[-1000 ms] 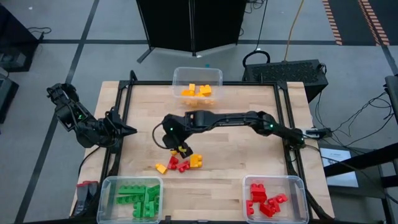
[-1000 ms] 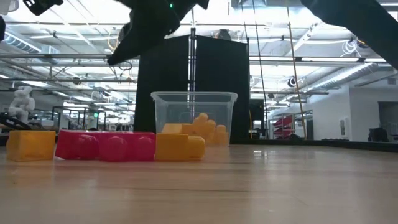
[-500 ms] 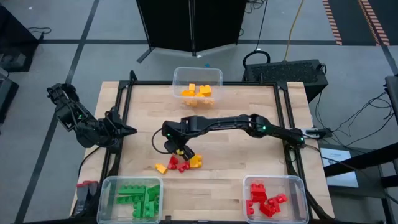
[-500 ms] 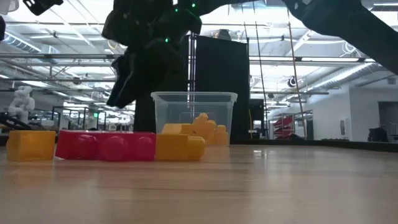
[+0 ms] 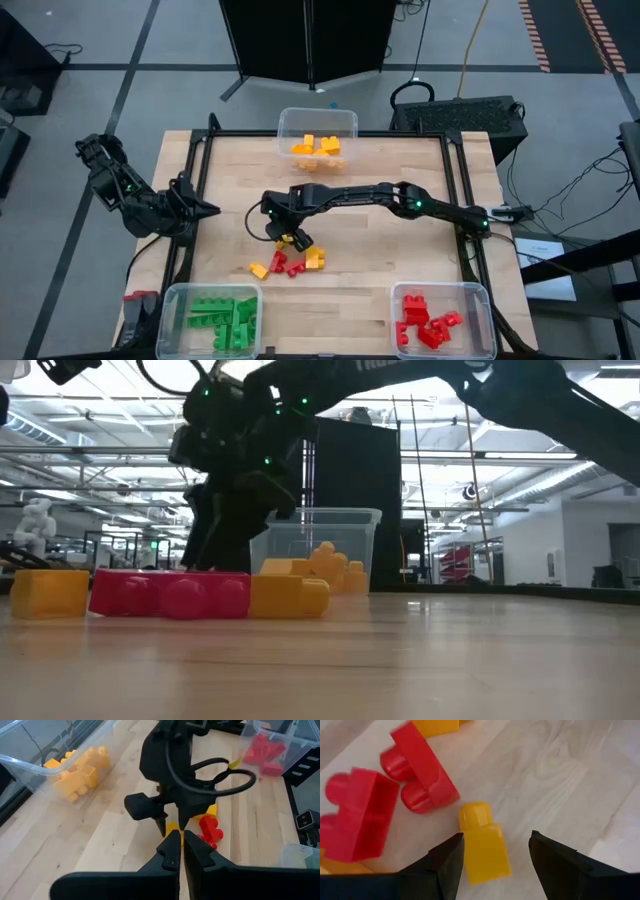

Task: Sort blocks
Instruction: Put the yellow game piece into the top transparent bin

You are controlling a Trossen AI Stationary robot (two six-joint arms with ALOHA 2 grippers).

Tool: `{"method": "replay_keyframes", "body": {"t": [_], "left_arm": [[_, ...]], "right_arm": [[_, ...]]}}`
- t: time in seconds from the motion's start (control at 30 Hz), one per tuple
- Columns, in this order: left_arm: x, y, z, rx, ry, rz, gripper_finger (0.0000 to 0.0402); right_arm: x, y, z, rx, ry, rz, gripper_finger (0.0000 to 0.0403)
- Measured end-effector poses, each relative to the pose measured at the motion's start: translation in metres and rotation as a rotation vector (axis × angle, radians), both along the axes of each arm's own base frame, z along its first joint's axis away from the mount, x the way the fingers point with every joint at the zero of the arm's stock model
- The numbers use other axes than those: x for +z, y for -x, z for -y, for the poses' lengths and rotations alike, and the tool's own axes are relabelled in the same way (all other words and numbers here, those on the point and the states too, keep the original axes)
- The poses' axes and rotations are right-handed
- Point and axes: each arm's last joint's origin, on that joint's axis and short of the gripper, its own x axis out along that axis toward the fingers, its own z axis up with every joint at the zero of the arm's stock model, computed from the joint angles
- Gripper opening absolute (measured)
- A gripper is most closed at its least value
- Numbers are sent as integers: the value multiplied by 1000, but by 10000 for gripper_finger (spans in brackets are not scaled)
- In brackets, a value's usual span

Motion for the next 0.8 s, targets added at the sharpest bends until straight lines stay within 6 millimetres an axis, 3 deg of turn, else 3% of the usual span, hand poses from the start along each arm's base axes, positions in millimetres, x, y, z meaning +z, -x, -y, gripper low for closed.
{"method": "replay_keyframes", "body": {"t": [0.23, 0.8], "left_arm": [[0, 0, 0, 0, -1, 0, 3], [0, 0, 0, 0, 0, 0, 3]], "right_arm": [[-13, 1, 0, 20, 3, -44, 216], [-14, 1, 1, 28, 14, -46, 192]]}}
